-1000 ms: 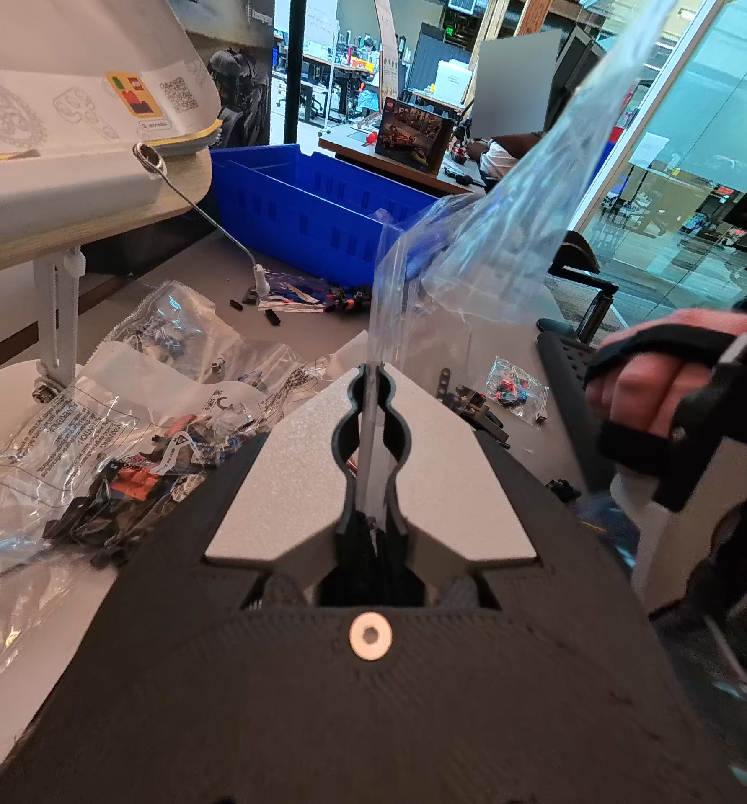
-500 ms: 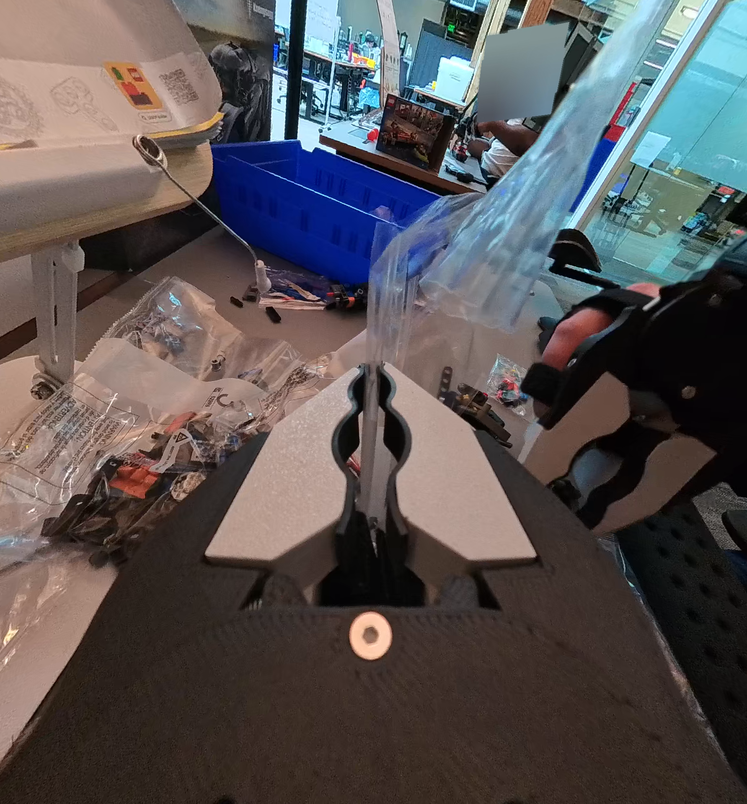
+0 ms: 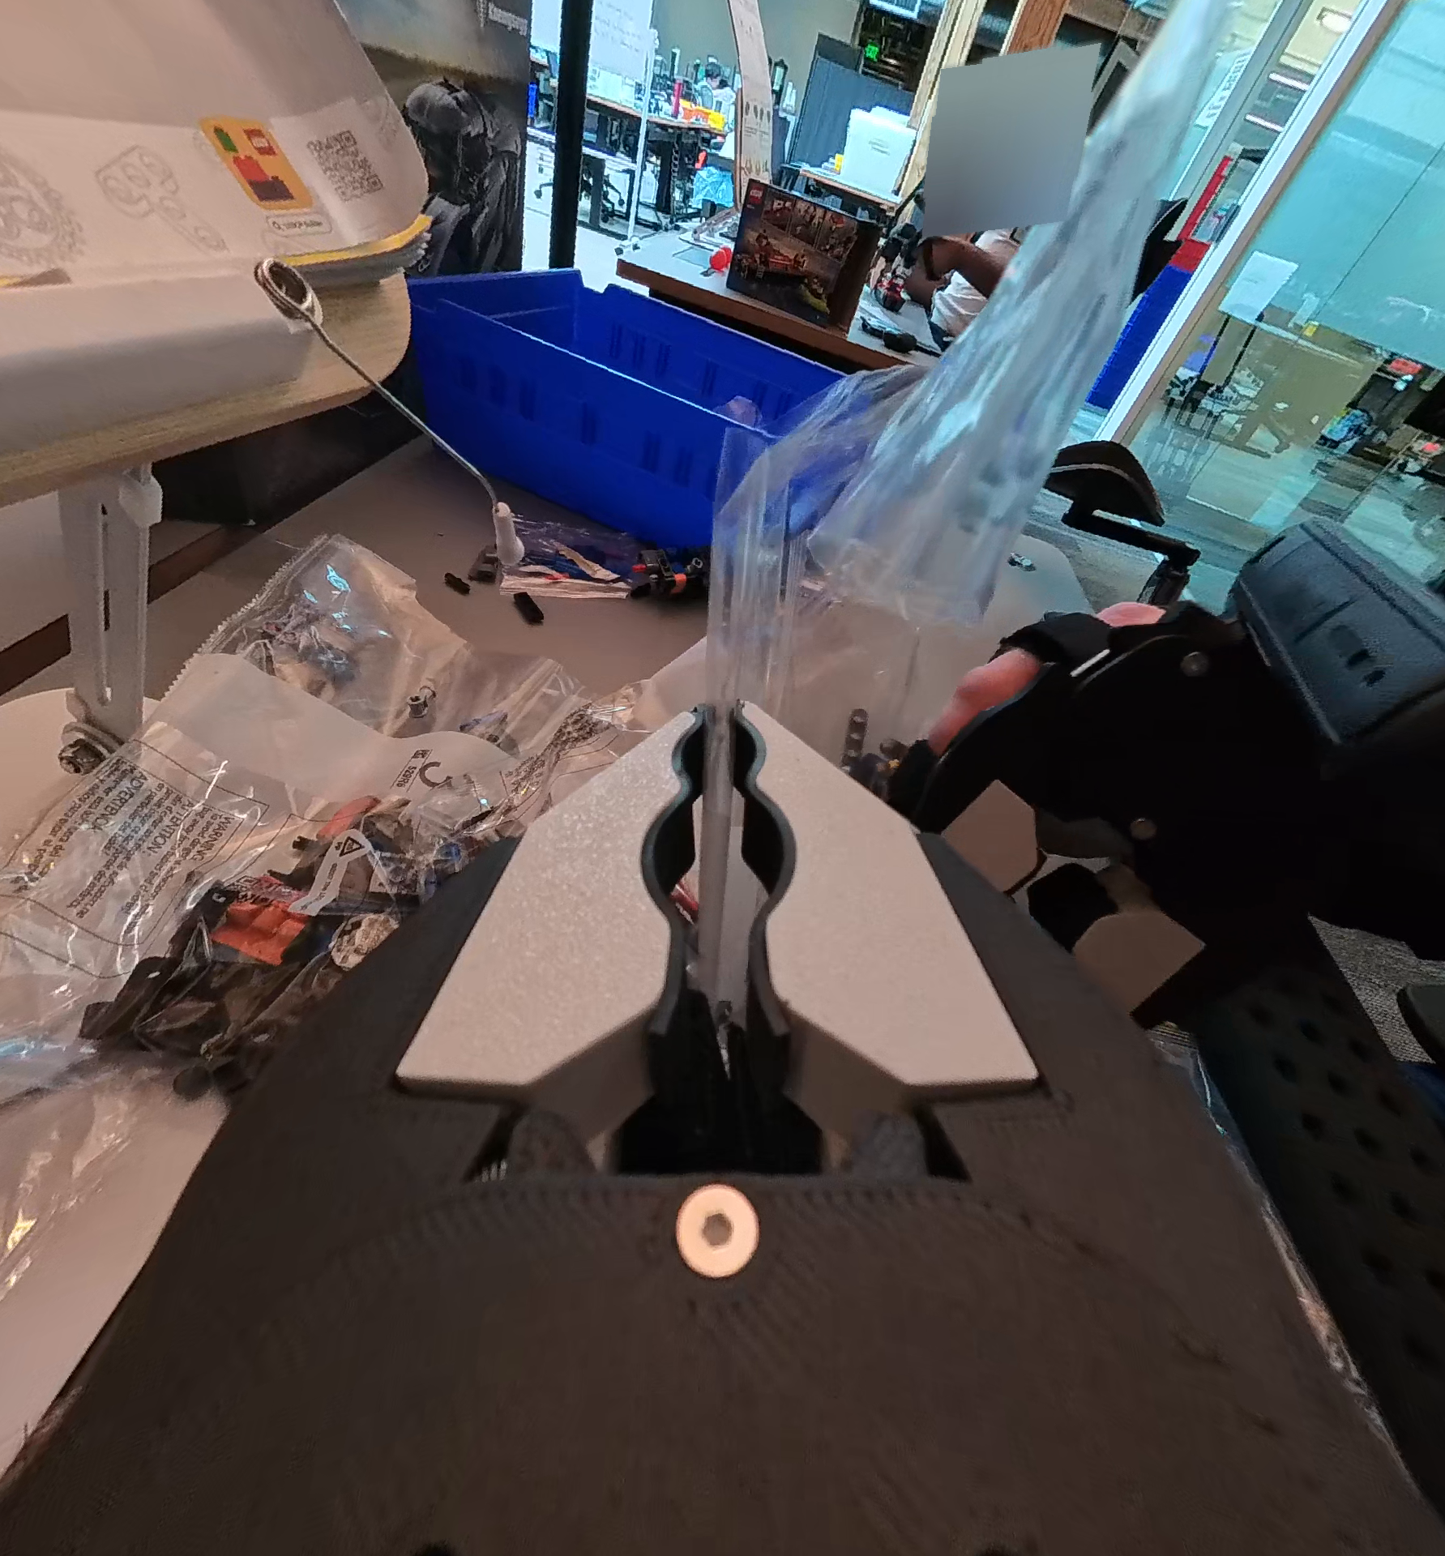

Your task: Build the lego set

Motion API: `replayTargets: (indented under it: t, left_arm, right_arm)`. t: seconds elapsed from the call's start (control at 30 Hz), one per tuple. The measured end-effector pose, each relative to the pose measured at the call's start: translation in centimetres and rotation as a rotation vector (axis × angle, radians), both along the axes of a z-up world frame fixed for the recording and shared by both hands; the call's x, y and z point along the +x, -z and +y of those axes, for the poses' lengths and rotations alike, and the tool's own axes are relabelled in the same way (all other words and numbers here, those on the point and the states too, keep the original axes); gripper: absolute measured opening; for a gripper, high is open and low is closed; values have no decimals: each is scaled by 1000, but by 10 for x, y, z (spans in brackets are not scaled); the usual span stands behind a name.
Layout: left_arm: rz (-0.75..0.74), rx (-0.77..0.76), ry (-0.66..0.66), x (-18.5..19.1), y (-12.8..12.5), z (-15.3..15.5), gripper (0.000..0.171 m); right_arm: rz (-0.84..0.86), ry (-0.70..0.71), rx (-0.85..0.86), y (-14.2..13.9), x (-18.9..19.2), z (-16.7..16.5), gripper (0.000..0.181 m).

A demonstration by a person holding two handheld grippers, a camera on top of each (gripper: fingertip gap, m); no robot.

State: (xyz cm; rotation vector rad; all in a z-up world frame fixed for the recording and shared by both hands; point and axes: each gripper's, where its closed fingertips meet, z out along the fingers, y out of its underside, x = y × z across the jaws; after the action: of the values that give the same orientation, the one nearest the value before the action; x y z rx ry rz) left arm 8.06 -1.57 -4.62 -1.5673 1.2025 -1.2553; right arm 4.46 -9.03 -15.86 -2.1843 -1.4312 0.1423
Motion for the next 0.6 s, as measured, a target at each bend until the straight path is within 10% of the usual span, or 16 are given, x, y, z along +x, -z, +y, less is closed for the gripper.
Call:
replayTargets:
  t: [0.6]
  left_arm:
    - [2, 2, 2, 0, 0, -1, 3]
  right_arm:
    - [-18, 1, -52, 13, 2, 4, 13]
